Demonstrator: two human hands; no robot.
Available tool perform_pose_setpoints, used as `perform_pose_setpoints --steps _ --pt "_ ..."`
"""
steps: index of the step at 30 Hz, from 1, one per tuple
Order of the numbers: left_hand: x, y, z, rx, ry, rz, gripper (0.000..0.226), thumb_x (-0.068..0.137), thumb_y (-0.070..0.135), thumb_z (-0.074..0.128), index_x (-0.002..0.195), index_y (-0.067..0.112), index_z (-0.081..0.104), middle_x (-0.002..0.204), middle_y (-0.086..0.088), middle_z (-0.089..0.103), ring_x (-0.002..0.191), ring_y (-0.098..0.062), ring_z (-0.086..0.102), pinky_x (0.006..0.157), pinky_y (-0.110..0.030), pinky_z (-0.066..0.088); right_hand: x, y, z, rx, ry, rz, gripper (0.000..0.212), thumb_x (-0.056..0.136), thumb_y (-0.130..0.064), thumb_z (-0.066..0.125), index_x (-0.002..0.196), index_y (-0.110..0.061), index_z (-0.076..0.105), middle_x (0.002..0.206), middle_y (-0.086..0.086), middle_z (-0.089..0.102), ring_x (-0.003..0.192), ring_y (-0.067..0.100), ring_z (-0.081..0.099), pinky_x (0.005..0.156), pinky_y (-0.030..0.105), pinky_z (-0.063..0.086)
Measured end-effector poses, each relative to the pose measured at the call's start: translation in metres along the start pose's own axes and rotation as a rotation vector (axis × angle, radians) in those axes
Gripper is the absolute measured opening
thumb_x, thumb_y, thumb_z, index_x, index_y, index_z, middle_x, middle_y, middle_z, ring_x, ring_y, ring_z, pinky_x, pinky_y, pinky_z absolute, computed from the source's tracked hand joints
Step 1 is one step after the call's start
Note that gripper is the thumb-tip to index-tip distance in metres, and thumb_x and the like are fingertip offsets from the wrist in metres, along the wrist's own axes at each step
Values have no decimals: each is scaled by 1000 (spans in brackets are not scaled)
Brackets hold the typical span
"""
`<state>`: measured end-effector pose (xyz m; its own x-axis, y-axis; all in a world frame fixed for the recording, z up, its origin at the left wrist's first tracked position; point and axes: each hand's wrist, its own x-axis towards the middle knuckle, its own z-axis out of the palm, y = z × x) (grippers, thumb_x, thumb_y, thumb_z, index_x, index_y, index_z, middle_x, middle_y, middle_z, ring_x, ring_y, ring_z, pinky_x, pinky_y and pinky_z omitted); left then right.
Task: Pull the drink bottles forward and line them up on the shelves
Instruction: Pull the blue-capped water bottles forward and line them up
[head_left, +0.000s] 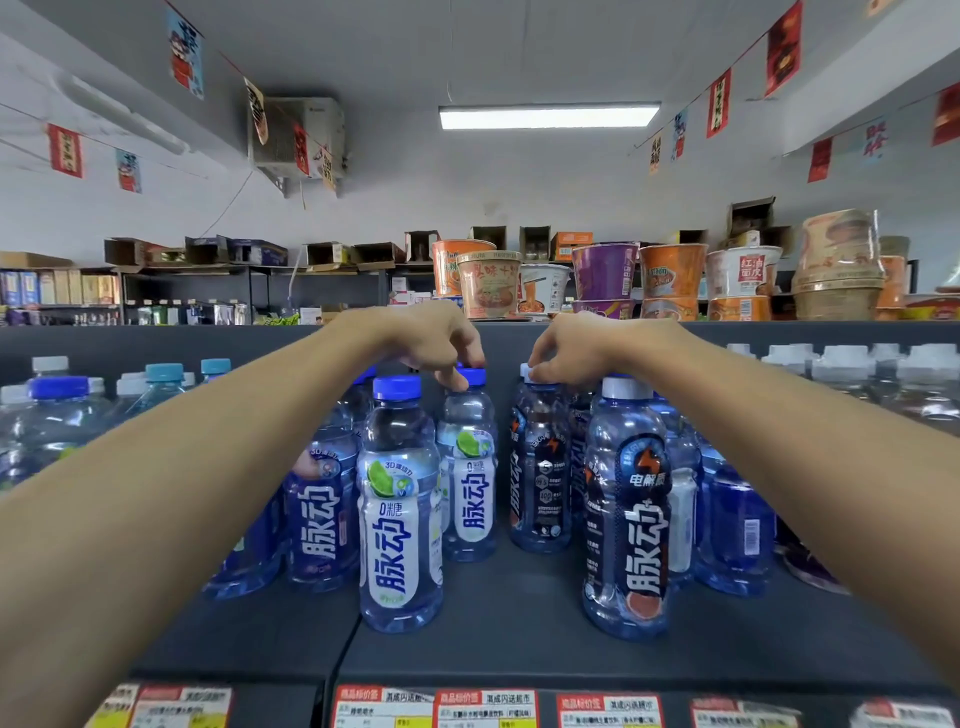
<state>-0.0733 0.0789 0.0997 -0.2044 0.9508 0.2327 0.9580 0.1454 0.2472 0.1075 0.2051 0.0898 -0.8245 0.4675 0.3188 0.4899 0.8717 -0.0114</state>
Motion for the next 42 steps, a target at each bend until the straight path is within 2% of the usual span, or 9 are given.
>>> perform_pose_setpoints --steps 6,10,17,19,25,31,34,37,42 --pt "-2 3 0 0 -37 -29 30 75 22 88 91 16 64 93 -8 76 80 -27 75 82 -42 60 1 1 -1 21 3 7 26 95 -43 66 109 -23 76 105 -4 73 86 13 67 76 29 54" --pt "2 3 3 78 16 -20 34 71 32 91 86 20 63 88 -4 76 78 -23 75 60 -29 53 7 4 1 8 17 12 27 92 -47 69 105 -25 75 97 -10 68 81 9 63 70 27 51" --pt "6 -11 3 72 31 4 31 71 32 91 83 25 64 87 0 76 73 -15 72 56 -26 52 14 9 1 -7 -23 24 26 89 -51 71 102 -29 72 84 -4 73 59 8 68 68 31 58" --pt "7 -17 5 81 59 10 30 71 34 90 81 27 63 91 2 75 81 -15 71 69 -34 57 16 7 0 6 -52 33 26 89 -50 71 100 -27 70 78 -1 75 53 6 69 64 30 55" --pt "10 -20 7 102 71 41 29 71 36 90 80 29 63 94 5 71 89 -15 67 76 -34 55 21 3 -1 34 -44 48 22 86 -41 77 96 -23 69 84 -6 71 60 7 71 58 23 49" --pt "13 -27 11 103 90 70 28 74 34 88 82 30 61 93 9 69 87 -6 65 66 -21 45 17 11 -8 62 -105 26 16 87 -29 79 97 -31 66 107 -7 65 95 16 68 73 28 50" --pt "12 -30 9 81 55 48 39 67 38 92 91 32 62 98 10 69 94 -8 64 75 -25 48 14 10 -12 19 -116 24 19 86 -31 79 99 -30 65 102 -5 69 82 13 73 63 24 52" --pt "11 -31 5 73 39 -10 62 57 42 96 107 33 62 107 10 65 98 -8 62 85 -29 51 14 2 -13 -70 -156 52 49 77 -51 83 114 -27 62 96 0 74 67 13 74 67 31 59" --pt "12 -29 6 140 -34 -2 72 60 45 94 124 41 60 111 10 63 100 -13 60 88 -31 44 18 -5 -2 -334 -180 30 77 74 -64 78 131 -15 61 101 -3 75 97 19 70 93 41 56"
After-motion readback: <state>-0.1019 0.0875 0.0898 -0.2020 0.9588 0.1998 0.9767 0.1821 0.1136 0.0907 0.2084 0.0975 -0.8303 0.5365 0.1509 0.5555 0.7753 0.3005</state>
